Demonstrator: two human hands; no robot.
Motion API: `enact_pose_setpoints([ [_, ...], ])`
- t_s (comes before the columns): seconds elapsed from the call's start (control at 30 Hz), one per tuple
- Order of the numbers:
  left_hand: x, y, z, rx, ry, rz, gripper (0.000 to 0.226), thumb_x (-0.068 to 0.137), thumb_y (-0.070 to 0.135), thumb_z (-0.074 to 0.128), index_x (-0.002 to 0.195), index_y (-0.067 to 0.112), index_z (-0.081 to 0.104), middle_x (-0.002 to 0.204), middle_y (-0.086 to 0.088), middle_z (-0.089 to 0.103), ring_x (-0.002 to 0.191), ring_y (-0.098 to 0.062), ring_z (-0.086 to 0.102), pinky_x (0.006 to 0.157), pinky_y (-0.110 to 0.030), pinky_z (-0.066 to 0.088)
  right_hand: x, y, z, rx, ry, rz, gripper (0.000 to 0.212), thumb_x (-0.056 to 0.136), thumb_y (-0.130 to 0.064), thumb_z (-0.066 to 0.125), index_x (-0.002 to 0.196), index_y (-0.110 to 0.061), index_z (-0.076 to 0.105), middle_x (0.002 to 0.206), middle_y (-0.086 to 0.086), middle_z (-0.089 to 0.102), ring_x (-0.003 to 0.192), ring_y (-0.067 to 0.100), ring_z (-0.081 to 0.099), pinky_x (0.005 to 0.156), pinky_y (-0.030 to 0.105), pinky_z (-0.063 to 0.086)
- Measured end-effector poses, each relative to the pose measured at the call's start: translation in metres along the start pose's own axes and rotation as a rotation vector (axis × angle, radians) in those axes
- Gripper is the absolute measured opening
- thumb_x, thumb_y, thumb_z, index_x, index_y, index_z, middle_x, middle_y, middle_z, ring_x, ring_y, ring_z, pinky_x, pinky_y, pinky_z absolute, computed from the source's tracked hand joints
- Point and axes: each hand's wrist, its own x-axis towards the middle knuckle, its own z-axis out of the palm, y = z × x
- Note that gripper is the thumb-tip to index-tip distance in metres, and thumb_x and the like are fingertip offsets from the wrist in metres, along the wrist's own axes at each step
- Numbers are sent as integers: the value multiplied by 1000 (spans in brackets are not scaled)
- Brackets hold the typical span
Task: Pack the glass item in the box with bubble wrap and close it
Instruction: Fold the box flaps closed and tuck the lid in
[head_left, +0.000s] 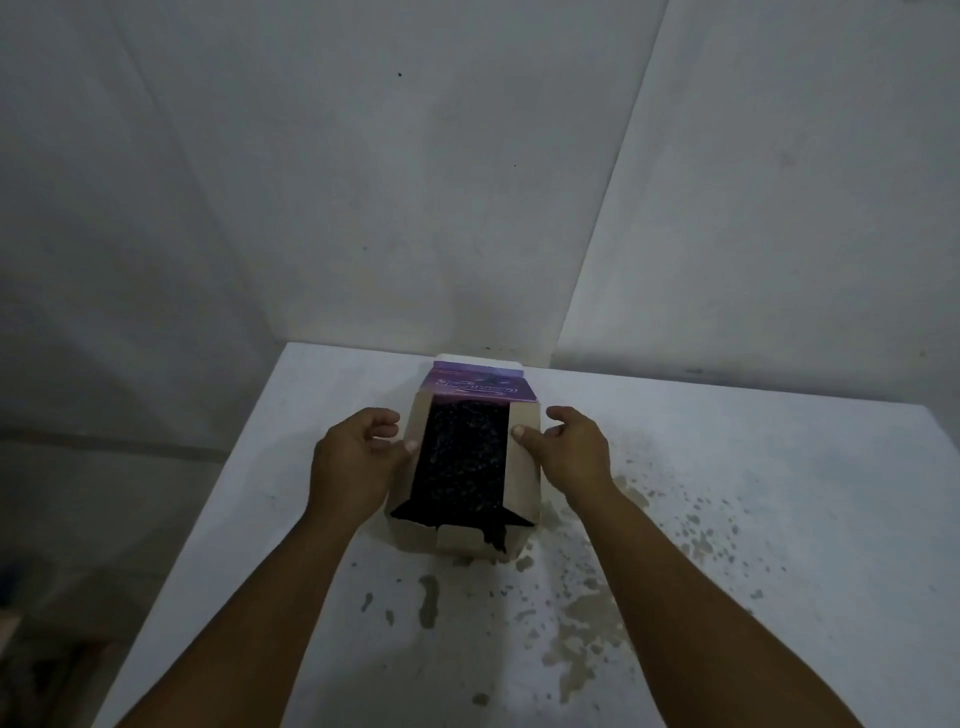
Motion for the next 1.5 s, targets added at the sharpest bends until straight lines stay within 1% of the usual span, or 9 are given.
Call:
enact_pose_setpoints([
  [0.13, 9, -6, 10, 41, -95, -66, 54, 72, 29, 84, 120, 17, 64, 111, -1, 67, 90, -18, 66, 82, -35, 56, 19, -13, 11, 63, -82, 17, 55, 83, -48, 71, 125, -13, 63, 119, 8, 68, 100, 26, 65, 91, 44, 54],
  [0.3, 11, -16, 11, 18, -114, -55, 51, 72, 29, 84, 118, 21, 64, 110, 0, 67, 87, -14, 66, 77, -35, 57, 33, -22, 20, 578, -164, 315, 35, 88, -41, 68, 111, -14, 67, 105, 8, 73, 93, 28, 68, 91, 48, 55],
  [0.5, 10, -21, 16, 4, -100, -50, 47, 74, 32, 82, 115, 24, 62, 109, 3, 65, 87, -14, 65, 74, -34, 57, 27, -19, 26, 653, -35, 132, 13, 92, -21, 66, 104, -24, 67, 102, -1, 73, 96, 20, 68, 88, 44, 56],
  [0.73, -1, -23, 18, 2, -12, 115, 28, 77, 13, 74, 100, 23, 62, 100, 4, 65, 87, -14, 63, 69, -29, 53, 3, 4, 8, 549, -93, -163, 28, 88, 4, 58, 85, -18, 74, 112, 1, 60, 105, 26, 58, 77, 38, 56],
  [0.9, -20, -24, 21, -133, -16, 221, 41, 78, 0, 73, 111, 21, 62, 98, 9, 67, 90, -11, 65, 65, -23, 58, -19, 26, -4, 79, -50, -532, 35, 91, 8, 51, 106, -17, 71, 117, 1, 51, 103, 13, 50, 87, 12, 43],
  [1.07, -42, -29, 7, -216, -3, 176, 37, 100, 45, 37, 132, 32, 50, 108, 10, 67, 97, -6, 65, 75, -22, 53, -53, 50, -18, 175, -50, -544, 39, 96, -3, 42, 112, -22, 72, 109, 0, 60, 99, 11, 59, 84, 21, 49],
  [1.13, -48, -34, 0, -231, -98, 184, 44, 91, 57, 47, 129, 35, 53, 117, 16, 64, 105, -2, 63, 81, -16, 52, -68, 54, -23, 247, -121, -539, 37, 93, -8, 43, 116, -19, 70, 107, 1, 66, 99, 14, 62, 83, 26, 52],
  [1.23, -53, -46, -2, -147, -119, 182, 44, 77, 34, 76, 119, 30, 64, 117, 12, 66, 102, -10, 65, 82, -21, 55, -82, 59, -21, 185, -126, -642, 29, 91, -9, 61, 118, -17, 69, 104, -1, 67, 96, 13, 62, 81, 24, 52],
  [1.5, -59, -51, 3, 9, -29, 448, 28, 78, 18, 77, 106, 17, 72, 106, 7, 64, 98, -5, 62, 83, -30, 58, -90, 78, -1, -23, 109, -764, 29, 89, -7, 68, 115, -19, 71, 99, -2, 60, 92, 9, 59, 80, 18, 49],
])
